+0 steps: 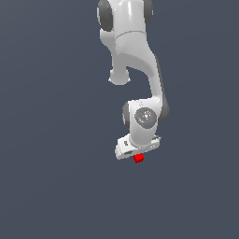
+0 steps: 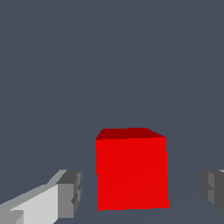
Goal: Pick up the red cube and move it to a goal position.
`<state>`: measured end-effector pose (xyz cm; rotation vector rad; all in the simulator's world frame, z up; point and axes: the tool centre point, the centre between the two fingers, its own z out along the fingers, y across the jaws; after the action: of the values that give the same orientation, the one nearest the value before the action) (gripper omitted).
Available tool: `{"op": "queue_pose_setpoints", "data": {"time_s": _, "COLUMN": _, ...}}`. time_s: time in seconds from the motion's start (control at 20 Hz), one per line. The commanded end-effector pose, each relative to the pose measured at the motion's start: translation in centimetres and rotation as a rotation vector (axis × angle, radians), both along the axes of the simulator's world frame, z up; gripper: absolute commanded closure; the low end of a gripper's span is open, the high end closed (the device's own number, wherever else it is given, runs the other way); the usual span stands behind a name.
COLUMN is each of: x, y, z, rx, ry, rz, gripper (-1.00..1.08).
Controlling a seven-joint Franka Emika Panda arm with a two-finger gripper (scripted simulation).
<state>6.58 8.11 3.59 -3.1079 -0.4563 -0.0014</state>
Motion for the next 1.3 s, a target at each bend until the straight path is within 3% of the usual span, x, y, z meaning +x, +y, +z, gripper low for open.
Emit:
{"op": "queue_pose_setpoints", "data": {"time_s": 0.0, "x": 0.42, "y": 0.54, "z": -0.78, "rx": 0.0, "ry": 0.0, "rz": 0.017, "gripper": -0.92}}
{"op": "queue_pose_setpoints", "data": {"time_s": 0.35, "x": 0.82, "y": 1.12, "z": -1.62, "rx": 0.0, "ry": 0.001, "rz": 0.035, "gripper": -0.92}}
{"op": "queue_pose_setpoints", "data": {"time_s": 0.4, "x": 0.82, "y": 1.12, "z": -1.62, "rx": 0.0, "ry": 0.001, "rz": 0.035, "gripper": 1.08}}
{"op": "queue_pose_setpoints", "data": {"time_s": 1.25, "x": 0.4, "y": 0.56, "z": -0.66, "rx": 0.0, "ry": 0.001, "rz": 0.035, "gripper": 1.08}}
